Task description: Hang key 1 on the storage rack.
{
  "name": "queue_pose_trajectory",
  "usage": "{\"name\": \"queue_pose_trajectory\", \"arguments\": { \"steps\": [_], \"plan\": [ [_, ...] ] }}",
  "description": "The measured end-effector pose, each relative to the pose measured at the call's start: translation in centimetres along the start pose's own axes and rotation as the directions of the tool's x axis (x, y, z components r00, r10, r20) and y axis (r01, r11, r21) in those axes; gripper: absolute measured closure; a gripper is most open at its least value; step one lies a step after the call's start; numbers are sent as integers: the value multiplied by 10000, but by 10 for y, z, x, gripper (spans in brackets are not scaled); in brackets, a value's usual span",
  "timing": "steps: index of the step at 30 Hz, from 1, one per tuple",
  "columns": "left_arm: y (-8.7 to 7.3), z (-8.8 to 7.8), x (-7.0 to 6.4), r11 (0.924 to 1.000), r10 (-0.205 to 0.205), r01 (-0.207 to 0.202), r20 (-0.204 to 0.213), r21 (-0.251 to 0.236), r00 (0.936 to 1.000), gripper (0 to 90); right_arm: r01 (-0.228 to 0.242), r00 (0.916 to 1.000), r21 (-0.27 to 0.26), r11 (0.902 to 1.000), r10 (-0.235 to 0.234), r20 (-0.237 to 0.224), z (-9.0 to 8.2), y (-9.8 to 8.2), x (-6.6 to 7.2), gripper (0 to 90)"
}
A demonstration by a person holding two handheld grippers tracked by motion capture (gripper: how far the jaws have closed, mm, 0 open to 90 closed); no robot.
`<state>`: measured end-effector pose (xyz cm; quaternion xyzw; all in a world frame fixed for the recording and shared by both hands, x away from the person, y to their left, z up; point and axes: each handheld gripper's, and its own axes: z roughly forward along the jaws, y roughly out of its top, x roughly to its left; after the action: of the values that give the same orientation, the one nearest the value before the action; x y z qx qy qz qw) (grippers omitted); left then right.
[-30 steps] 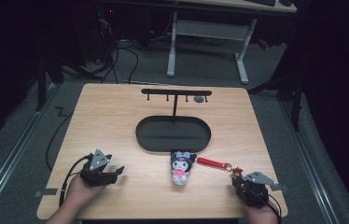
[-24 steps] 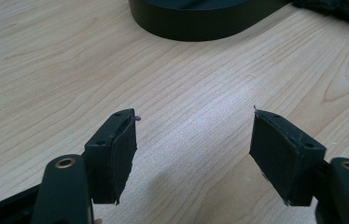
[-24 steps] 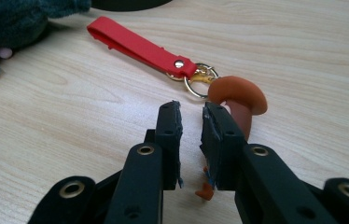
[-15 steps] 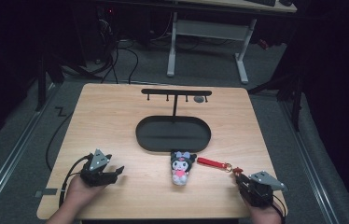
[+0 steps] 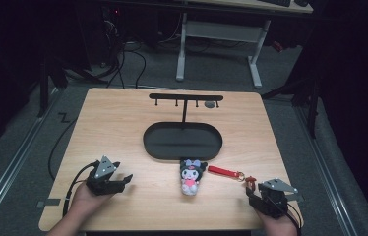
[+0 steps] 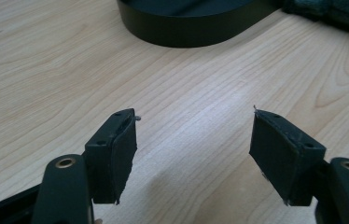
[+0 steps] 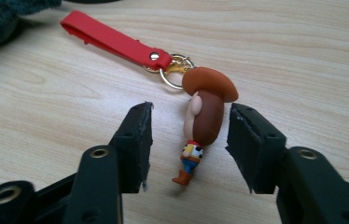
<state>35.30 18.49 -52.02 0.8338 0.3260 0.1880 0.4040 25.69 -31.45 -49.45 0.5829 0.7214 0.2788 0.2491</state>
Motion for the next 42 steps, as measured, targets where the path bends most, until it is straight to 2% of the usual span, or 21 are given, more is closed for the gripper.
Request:
{"name": "queue_pose_trajectory", "arguments": {
  "steps": [4,8,11,14,17,22,23,24,25,28,29,30,31,32,33,34,38,42],
  "plan": [
    [2,-1,-4,9999,121,-121,4,-71,9999,318,19,9998,714,9974,-33,190,3,-1,4,435],
    [0,-1,-7,9994,341,-341,-49,5,9994,318,45,9999,1291,9916,-58,98,6,0,5,374],
    [1,-2,-8,9995,314,-314,-50,-22,9995,318,52,9999,1873,9823,-29,-128,9,6,5,349],
    [2,-2,-9,9996,280,-280,-28,-78,9996,317,227,9994,2486,9684,-157,-301,14,15,5,328],
    [3,0,-10,9995,307,-307,15,-40,9995,318,290,9993,2848,9582,-213,-300,16,23,4,327],
    [2,2,-14,9990,433,-433,62,82,9990,317,431,9990,3943,9180,-348,-283,24,32,0,318],
    [2,2,-14,9991,423,-424,59,91,9991,317,554,9984,4220,9049,-463,-319,26,37,-1,318],
    [2,2,-14,9991,400,-401,63,105,9992,317,554,9984,4220,9049,-463,-319,26,37,-1,318],
    [2,2,-13,9993,366,-367,63,102,9993,317,501,9987,4318,9006,-395,-335,28,39,-2,318],
    [2,2,-13,9994,343,-343,60,105,9994,317,526,9981,4671,8827,-311,-537,30,45,-6,319],
    [2,2,-13,9993,350,-351,73,124,9994,317,456,9976,4849,8734,-146,-677,31,49,-8,328],
    [2,2,-13,9993,360,-361,74,120,9993,317,456,9976,4849,8734,-146,-677,31,49,-8,328],
    [2,2,-13,9993,365,-366,74,121,9993,317,446,9967,4995,8652,-44,-814,32,53,-9,343],
    [2,2,-13,9992,373,-374,84,129,9993,317,446,9967,4995,8652,-44,-814,32,53,-9,343],
    [2,3,-14,9992,377,-378,86,112,9993,317,517,9953,5169,8545,-18,-964,33,56,-9,355],
    [2,4,-14,9993,344,-346,96,114,9994,317,517,9953,5169,8545,-18,-964,33,56,-9,355],
    [1,4,-14,9989,407,-409,75,221,9991,316,674,9942,5594,8262,-85,-1072,36,60,-10,400],
    [-1,-2,-13,9994,353,-353,51,55,9994,317,819,9942,5857,8064,-253,-1042,41,61,-10,446]
  ]
}}
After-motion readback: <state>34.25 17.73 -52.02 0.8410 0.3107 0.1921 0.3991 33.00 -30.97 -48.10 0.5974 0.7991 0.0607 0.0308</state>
